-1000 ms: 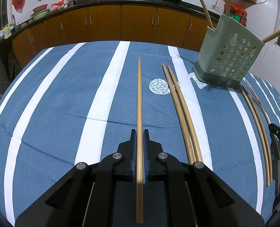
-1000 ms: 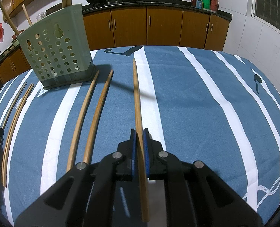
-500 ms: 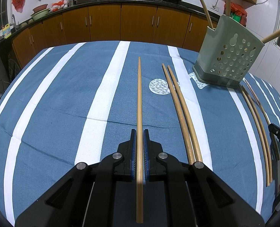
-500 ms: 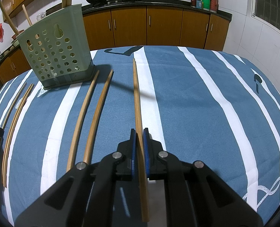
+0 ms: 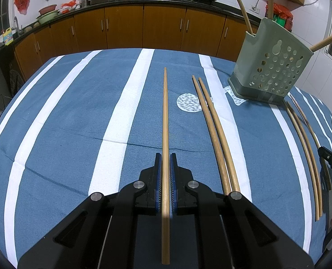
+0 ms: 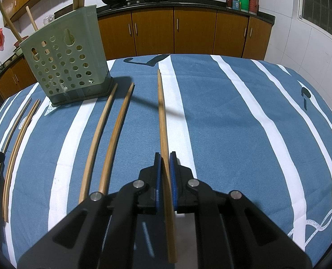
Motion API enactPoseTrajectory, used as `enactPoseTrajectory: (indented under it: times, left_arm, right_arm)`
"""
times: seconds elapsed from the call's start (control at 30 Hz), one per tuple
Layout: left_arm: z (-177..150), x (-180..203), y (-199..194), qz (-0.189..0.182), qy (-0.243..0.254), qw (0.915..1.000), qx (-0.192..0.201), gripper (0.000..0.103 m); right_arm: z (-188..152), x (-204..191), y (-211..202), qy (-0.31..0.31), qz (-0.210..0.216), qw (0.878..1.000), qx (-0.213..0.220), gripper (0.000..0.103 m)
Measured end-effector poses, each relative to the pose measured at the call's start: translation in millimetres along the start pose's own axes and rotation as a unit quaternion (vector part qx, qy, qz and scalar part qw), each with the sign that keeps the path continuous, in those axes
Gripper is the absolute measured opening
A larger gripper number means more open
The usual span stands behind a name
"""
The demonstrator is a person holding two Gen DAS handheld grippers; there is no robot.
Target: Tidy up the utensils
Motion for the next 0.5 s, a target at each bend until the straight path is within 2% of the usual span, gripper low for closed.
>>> enactPoseTrajectory:
  times: [0.23, 0.3, 0.5]
  left_arm:
    - [-7, 0, -5, 0.015, 0.019, 0.9997, 0.001, 0.009]
    - [-8, 0, -6, 0.01, 0.015, 0.9998, 0.001, 0.008]
    - [-5, 0, -9, 0.015, 0.033, 0.9993, 0.003, 0.007]
  right_arm:
    - [-7, 2, -5, 0.002, 0.004, 1.0, 0.0, 0.013]
    - [-9, 5, -7, 0.01, 0.01, 1.0, 0.001, 0.01]
    - [-4, 9, -19, 0.015, 0.008, 1.0, 0.017, 0.008]
Point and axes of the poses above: each gripper's, at about its wrist camera, not at the fingertips, and y roughly the way its jaws point, x to its right, z to its top, the point moved 7 cm from there along y, roughly the way its jaws point, and after that the axes turned 7 degrees about z, right-handed, at the moved point
